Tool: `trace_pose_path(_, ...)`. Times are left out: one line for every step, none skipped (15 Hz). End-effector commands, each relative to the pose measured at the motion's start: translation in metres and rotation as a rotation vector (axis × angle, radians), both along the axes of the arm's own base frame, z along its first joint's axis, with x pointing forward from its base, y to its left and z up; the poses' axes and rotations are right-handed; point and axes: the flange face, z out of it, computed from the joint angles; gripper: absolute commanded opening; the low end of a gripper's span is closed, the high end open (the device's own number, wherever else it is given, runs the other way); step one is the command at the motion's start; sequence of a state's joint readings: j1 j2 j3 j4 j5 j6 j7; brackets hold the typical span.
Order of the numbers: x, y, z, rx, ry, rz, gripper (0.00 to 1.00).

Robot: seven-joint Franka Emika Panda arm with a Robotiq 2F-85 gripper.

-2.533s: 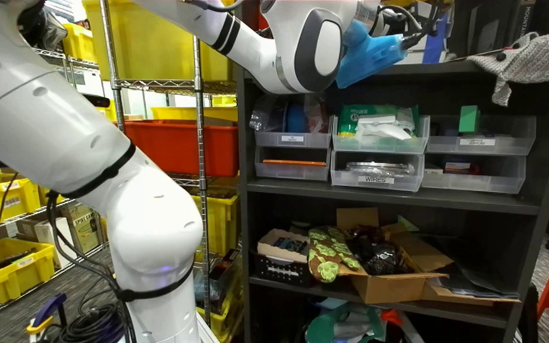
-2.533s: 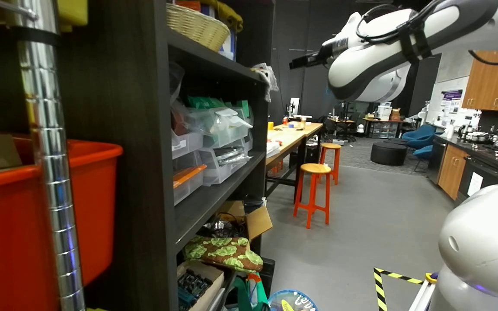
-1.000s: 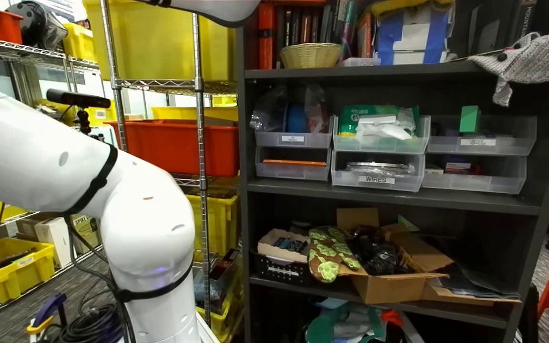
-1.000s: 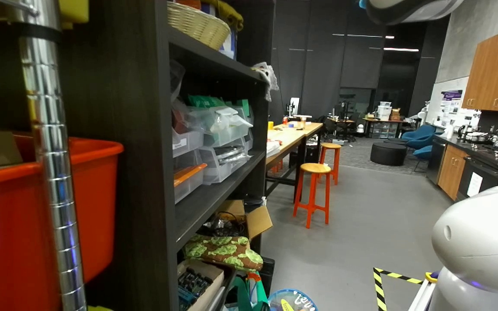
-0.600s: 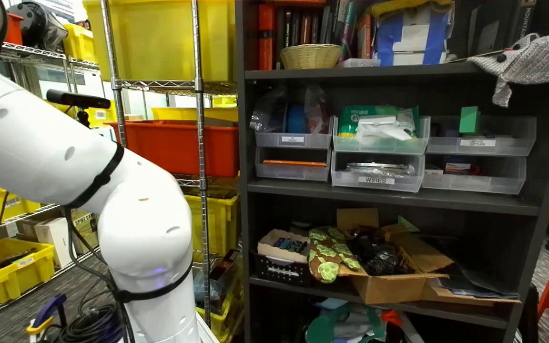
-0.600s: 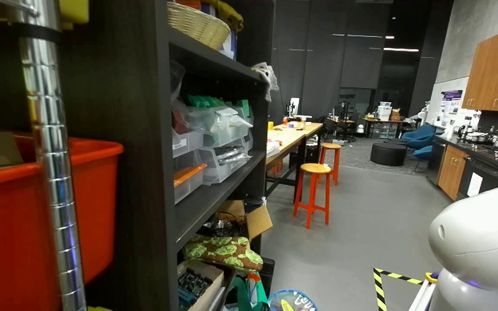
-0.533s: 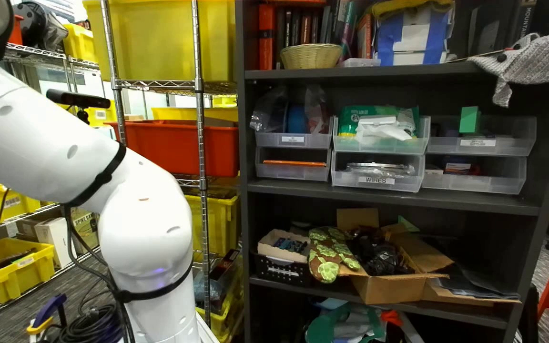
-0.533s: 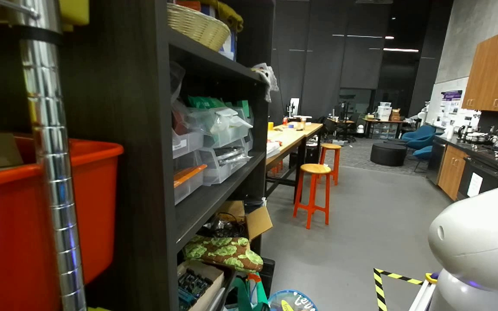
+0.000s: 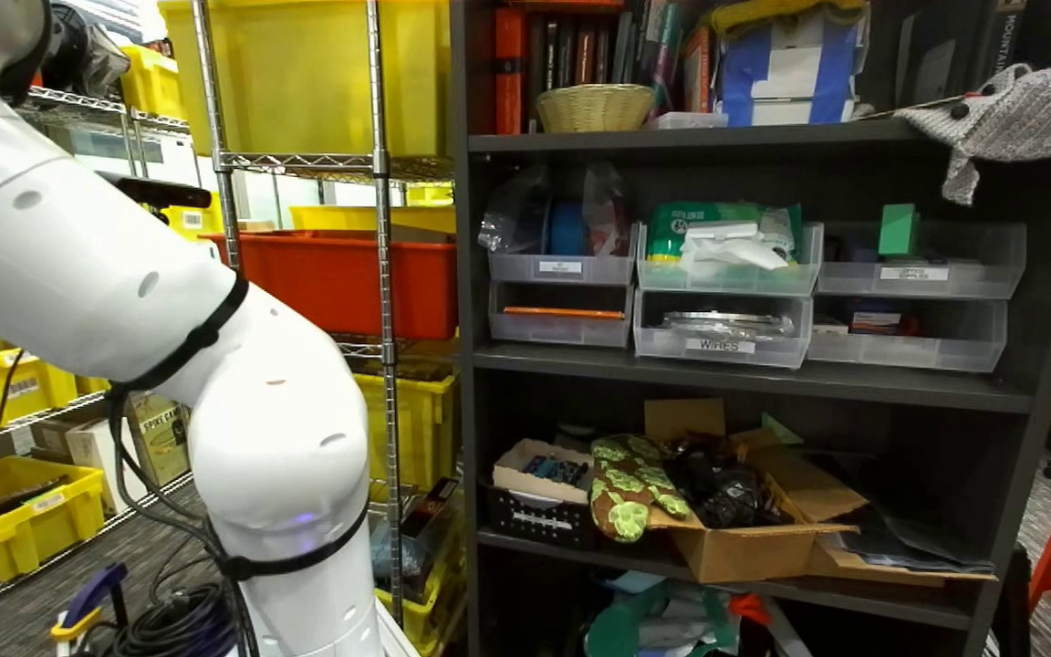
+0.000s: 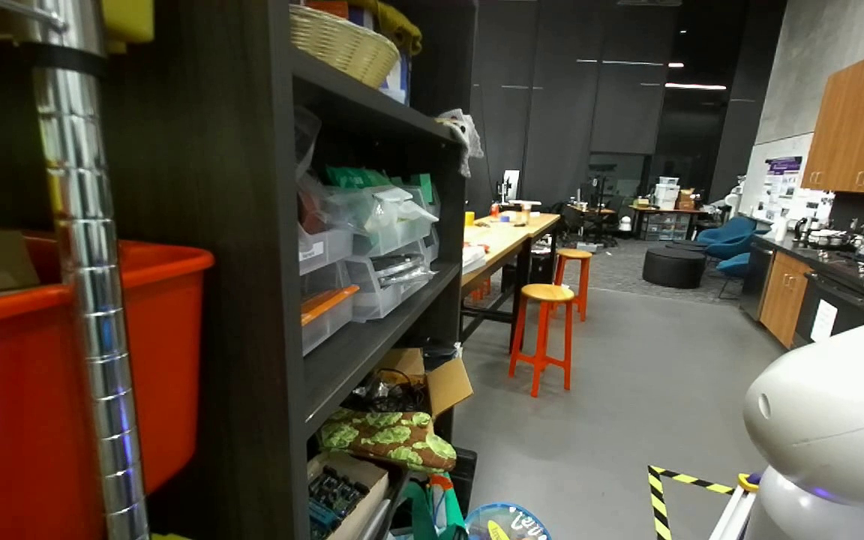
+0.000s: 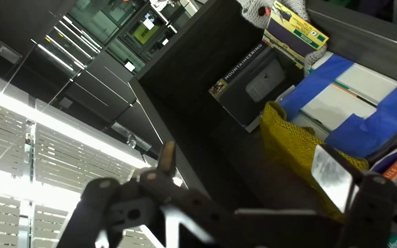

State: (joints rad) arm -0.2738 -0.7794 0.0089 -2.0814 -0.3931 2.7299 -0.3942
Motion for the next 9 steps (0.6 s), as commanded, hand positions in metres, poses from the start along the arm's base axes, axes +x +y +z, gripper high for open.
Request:
trace_pose_path(0.001, 0.009, 0.004, -0.119, -0.092, -0.011, 1.00)
trace_pose_path(0.006, 0.013, 0.005, -0.171, -0.115, 0.004, 1.00)
trace_pose_path(0.012, 0.012, 0.004, -0.224, -0.144, 0.017, 1.00)
trace_pose_path(0.020, 0.010, 0.003, -0.278, -0.170, 0.035, 1.00)
trace_pose_path(0.028, 0.009, 0.001, -0.336, -0.176, 0.066, 1.00)
trace_pose_path(0.039, 0.006, -0.003, -0.352, -0.169, 0.092, 1.00)
trace_pose_path(0.053, 0.005, -0.010, -0.366, -0.159, 0.130, 1.00)
trace_pose_path(0.072, 0.010, -0.022, -0.368, -0.122, 0.195, 1.00)
trace_pose_path(0.087, 0.012, -0.032, -0.367, -0.098, 0.238, 1.00)
